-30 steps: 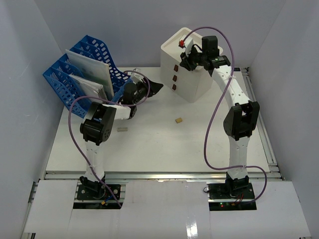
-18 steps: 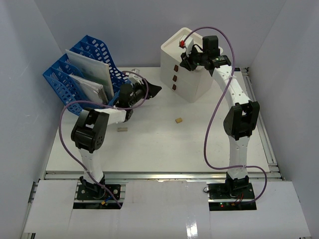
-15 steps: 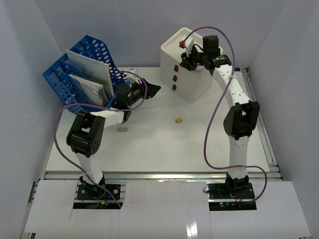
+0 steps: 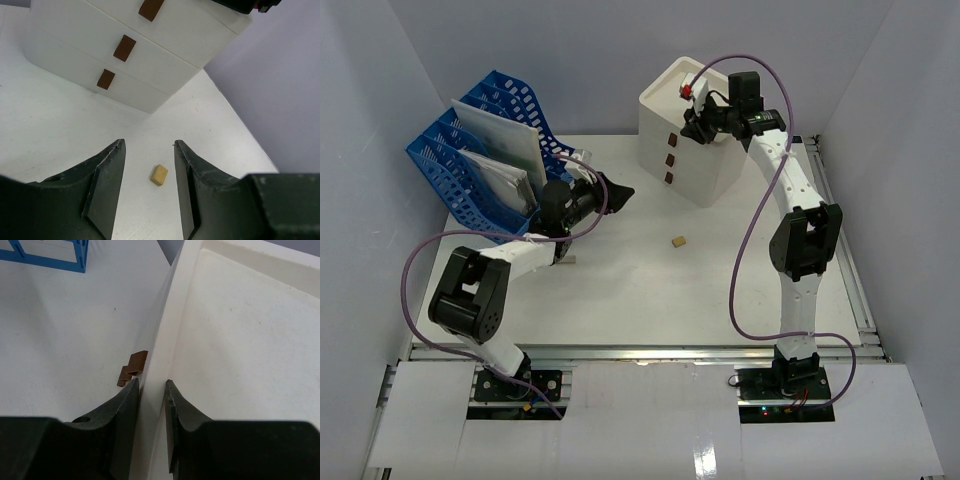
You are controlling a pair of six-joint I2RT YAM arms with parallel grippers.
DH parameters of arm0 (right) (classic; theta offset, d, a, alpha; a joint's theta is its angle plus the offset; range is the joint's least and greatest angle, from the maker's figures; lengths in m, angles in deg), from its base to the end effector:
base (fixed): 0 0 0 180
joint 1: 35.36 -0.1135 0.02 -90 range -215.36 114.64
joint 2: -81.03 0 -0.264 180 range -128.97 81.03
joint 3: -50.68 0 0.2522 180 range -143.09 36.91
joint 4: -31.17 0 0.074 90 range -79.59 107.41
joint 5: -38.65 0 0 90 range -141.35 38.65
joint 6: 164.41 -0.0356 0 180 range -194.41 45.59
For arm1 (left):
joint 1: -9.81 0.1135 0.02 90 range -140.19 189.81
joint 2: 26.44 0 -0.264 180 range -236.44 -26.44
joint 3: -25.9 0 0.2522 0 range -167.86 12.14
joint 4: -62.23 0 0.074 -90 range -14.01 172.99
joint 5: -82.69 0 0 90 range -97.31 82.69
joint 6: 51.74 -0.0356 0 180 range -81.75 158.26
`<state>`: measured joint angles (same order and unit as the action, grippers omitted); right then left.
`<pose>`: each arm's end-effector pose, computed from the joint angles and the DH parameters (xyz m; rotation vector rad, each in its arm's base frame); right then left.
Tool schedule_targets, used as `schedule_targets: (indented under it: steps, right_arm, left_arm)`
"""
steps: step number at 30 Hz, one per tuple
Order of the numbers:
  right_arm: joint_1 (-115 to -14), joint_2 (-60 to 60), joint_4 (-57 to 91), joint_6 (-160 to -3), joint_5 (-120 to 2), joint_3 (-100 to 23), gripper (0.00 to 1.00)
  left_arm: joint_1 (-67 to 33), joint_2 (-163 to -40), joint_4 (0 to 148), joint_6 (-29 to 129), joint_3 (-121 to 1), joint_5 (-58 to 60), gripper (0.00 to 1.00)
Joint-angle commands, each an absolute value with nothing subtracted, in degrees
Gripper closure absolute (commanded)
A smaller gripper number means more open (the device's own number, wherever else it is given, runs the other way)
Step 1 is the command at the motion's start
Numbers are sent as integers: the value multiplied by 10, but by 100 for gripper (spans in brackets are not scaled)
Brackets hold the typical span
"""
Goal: Organize the desk
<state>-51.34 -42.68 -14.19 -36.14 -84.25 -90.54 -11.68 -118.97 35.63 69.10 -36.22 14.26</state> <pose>0.4743 0.1559 0.3605 -1.2033 1.5845 0.3393 0.3265 -0.1426 0.2425 0.1638 1.7227 -0.9941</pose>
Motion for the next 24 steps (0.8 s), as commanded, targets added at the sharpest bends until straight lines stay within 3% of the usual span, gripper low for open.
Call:
schedule_targets:
  steps: [1, 14, 24]
  right_arm:
    - [-535, -442, -341, -348, -899, -875, 80]
    - [-606, -412, -337, -365, -898, -851, 80]
    - [-610, -435, -315, -403, -829, -886, 80]
  left_arm:
    - [-115, -1123, 375, 662, -323, 133, 45]
    - [-115, -1144, 369, 636, -295, 140, 33]
    - [-119, -1188, 340, 633, -287, 163, 32]
